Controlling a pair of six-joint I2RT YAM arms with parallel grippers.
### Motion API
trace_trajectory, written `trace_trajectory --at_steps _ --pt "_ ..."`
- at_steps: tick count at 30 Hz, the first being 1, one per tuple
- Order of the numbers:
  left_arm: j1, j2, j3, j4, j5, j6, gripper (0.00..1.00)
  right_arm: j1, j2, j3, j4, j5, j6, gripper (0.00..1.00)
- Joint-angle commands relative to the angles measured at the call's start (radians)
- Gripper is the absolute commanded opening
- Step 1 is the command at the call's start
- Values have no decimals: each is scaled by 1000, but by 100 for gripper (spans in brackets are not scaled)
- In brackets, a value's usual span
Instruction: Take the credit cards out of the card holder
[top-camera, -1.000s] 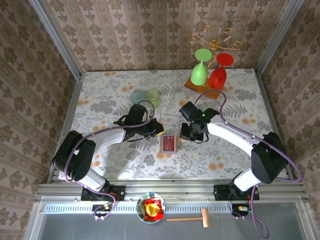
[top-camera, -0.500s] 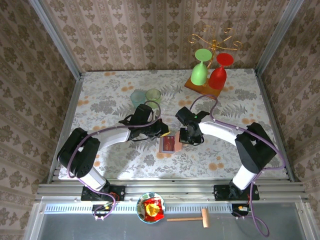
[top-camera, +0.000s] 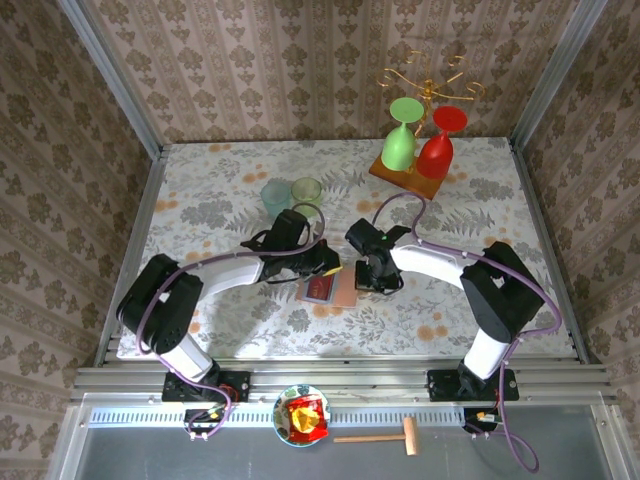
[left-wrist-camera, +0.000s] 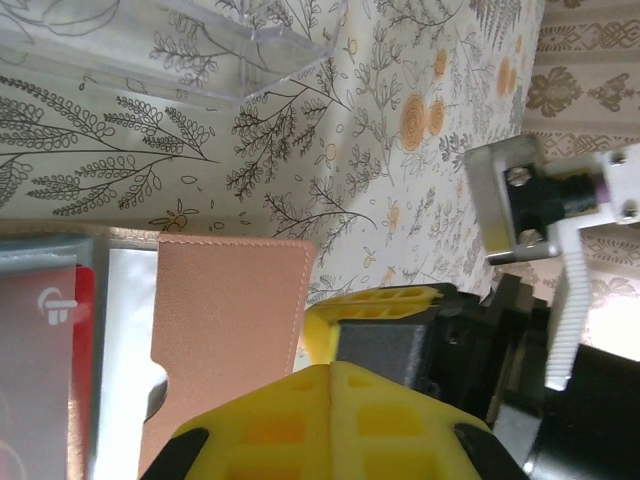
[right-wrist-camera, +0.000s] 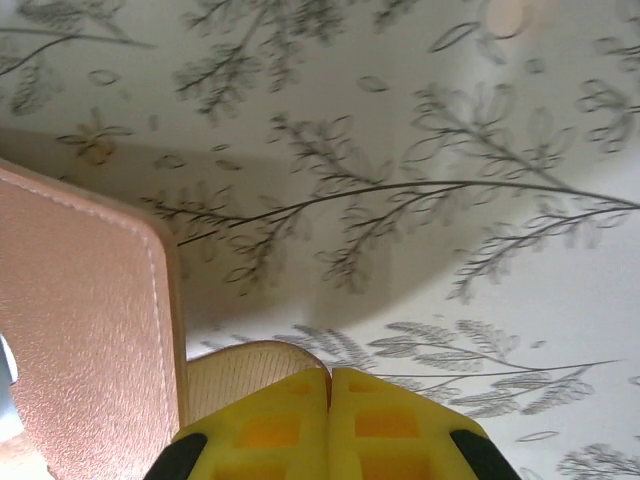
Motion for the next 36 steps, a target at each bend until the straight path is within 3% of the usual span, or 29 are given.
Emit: trace_trajectory --at_steps 1,18,27,33,36 --pt "-5 47 32 18 27 10 6 -23 -39 -8 -48 71 -33 0" --pt "-51 155 87 -31 48 43 5 -37 -40 30 -68 67 -49 0" --pt "-51 178 80 -38 62 56 5 -36 -125 42 -89 3 -10 14" --pt "-50 178 75 -38 61 56 5 -19 -212 93 -180 18 18 29" --pt "-50 178 77 -41 64 57 5 -1 -253 112 -186 2 40 30"
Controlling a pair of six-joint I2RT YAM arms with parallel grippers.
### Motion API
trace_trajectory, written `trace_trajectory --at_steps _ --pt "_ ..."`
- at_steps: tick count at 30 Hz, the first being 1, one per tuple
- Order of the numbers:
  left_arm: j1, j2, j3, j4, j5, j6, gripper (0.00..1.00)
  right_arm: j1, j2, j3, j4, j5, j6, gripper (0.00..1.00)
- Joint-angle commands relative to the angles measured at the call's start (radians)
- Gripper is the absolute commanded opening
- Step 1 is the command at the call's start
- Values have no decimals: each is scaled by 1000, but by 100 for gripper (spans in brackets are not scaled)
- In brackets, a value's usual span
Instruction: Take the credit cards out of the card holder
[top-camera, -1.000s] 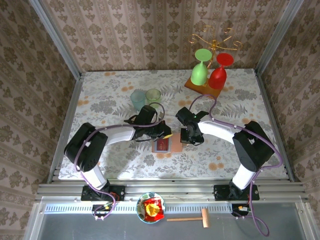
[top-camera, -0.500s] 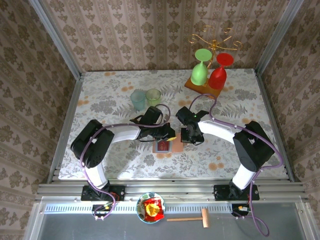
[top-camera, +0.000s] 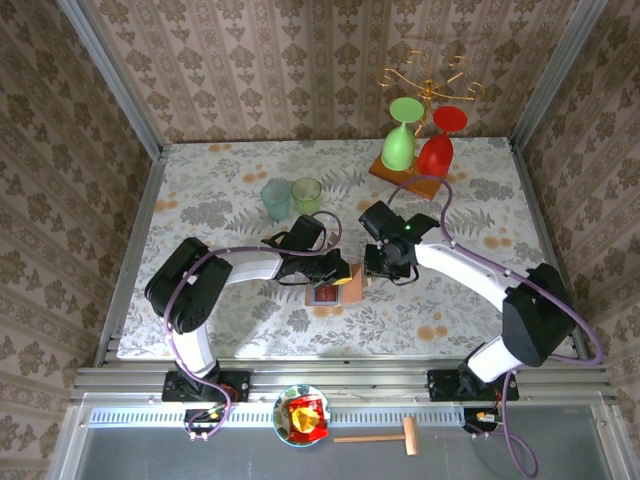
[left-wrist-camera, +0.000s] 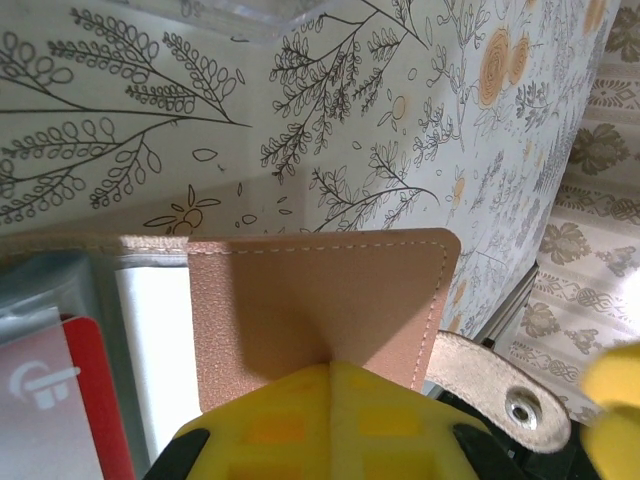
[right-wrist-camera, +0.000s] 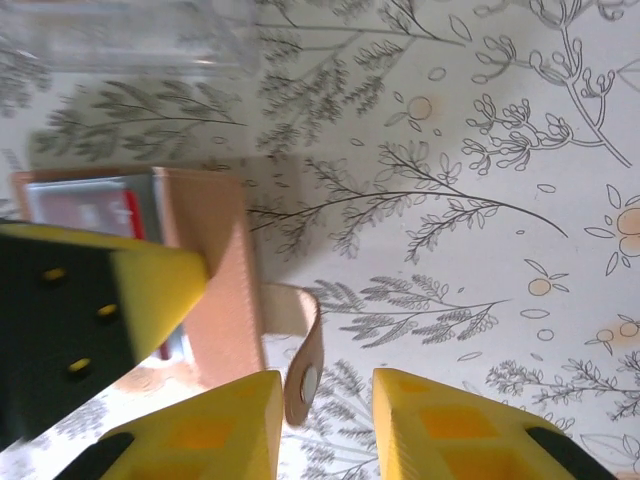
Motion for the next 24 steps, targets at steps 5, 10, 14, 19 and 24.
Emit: trace_trajectory --at_steps 5,10,14,19,24 --pt "-2 9 5 -31 20 27 5 52 -61 -13 102 -190 107 24" --pt "-1 3 11 -44 20 31 5 96 13 -42 174 -241 155 18" --pt "1 -12 4 -48 15 31 5 113 35 -56 139 -175 160 16" --pt "5 -42 -7 -44 7 24 5 109 53 -101 148 -134 160 15" --pt "11 -100 -7 -76 -18 30 5 101 75 -115 158 -123 149 15"
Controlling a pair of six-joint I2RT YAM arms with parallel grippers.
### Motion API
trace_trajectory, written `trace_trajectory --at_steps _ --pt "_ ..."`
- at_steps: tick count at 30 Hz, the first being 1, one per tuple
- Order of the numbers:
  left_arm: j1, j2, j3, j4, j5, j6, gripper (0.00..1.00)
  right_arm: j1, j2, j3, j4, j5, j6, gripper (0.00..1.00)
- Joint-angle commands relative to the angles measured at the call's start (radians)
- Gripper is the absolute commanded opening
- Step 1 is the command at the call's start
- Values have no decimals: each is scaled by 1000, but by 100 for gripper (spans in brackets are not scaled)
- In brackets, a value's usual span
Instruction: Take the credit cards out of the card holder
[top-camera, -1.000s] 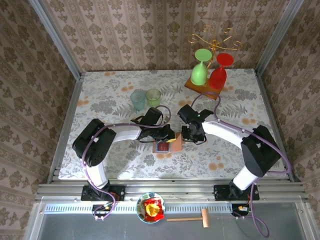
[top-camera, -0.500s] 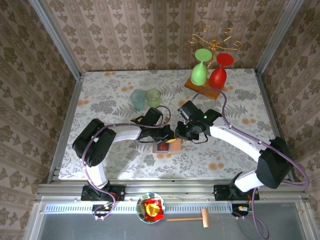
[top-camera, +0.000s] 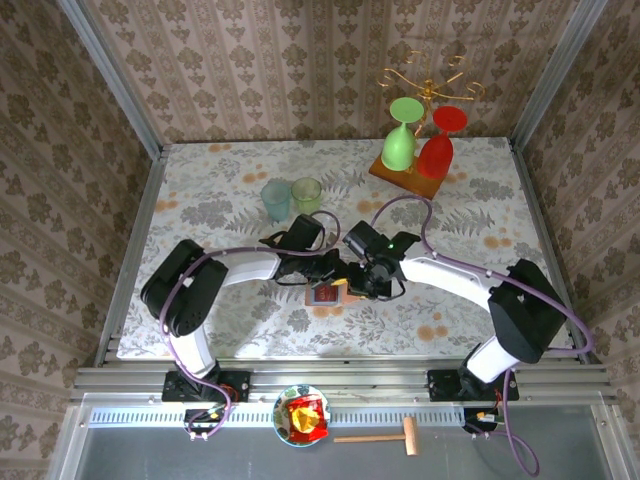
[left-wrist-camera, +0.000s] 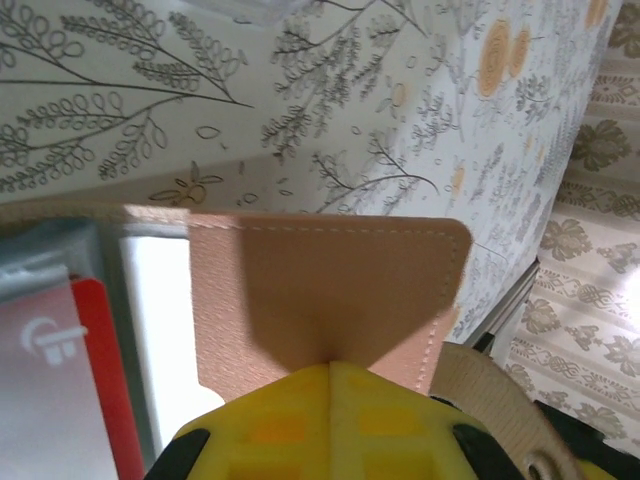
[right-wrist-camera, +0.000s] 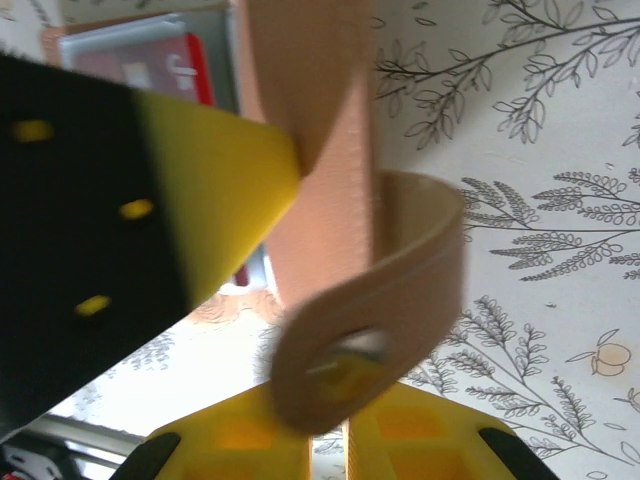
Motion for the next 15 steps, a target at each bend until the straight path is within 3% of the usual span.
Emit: trace_trajectory --at_steps 1,6,10,15 --pt "12 -72 -3 -50 -31 33 5 -12 15 -7 -2 37 0 15" --pt "20 -140 5 -190 -101 96 8 -31 38 15 -10 38 -30 15" --pt "27 -195 11 -353 -214 168 17 -42 52 31 6 21 -44 15" --pt "48 -231 -5 -431 -274 202 27 -42 79 57 26 -4 -52 16"
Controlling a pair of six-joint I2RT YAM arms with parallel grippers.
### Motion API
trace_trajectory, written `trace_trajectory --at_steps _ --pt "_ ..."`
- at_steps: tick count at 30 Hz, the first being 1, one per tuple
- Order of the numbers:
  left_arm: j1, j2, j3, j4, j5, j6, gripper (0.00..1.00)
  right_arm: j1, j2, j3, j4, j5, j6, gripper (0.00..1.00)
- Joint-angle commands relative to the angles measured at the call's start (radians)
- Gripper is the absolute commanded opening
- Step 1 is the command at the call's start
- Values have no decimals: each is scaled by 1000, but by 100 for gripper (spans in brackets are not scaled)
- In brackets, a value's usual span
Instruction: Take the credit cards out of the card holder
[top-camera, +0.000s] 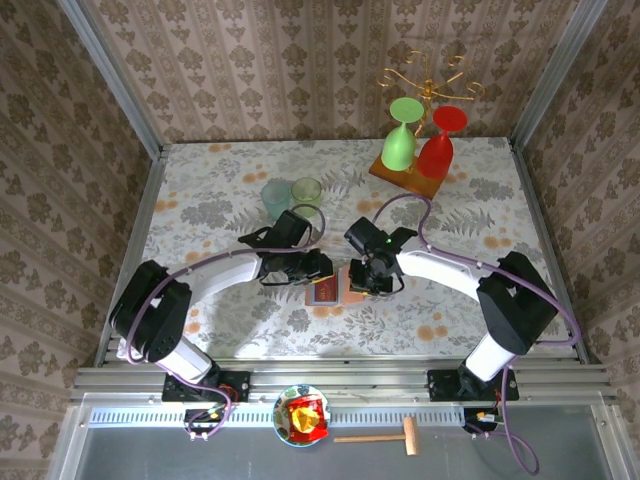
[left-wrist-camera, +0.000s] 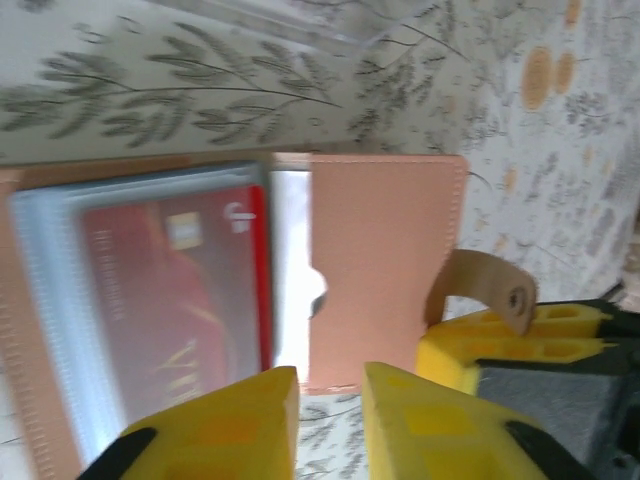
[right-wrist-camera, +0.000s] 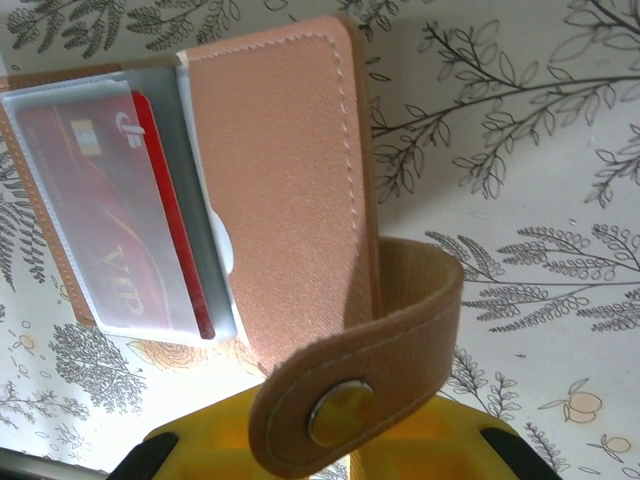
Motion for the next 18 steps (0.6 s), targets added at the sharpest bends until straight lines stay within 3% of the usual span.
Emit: trace_trajectory --at_steps 1,8,18 --pt "19 -32 -7 -114 -79 57 29 -3 23 33 28 -12 -20 16" --pt "31 -20 -20 -101 -77 71 38 -3 42 50 46 -22 -23 16" --pt "32 21 -51 -32 -60 64 40 -3 79 78 61 -12 -38 17"
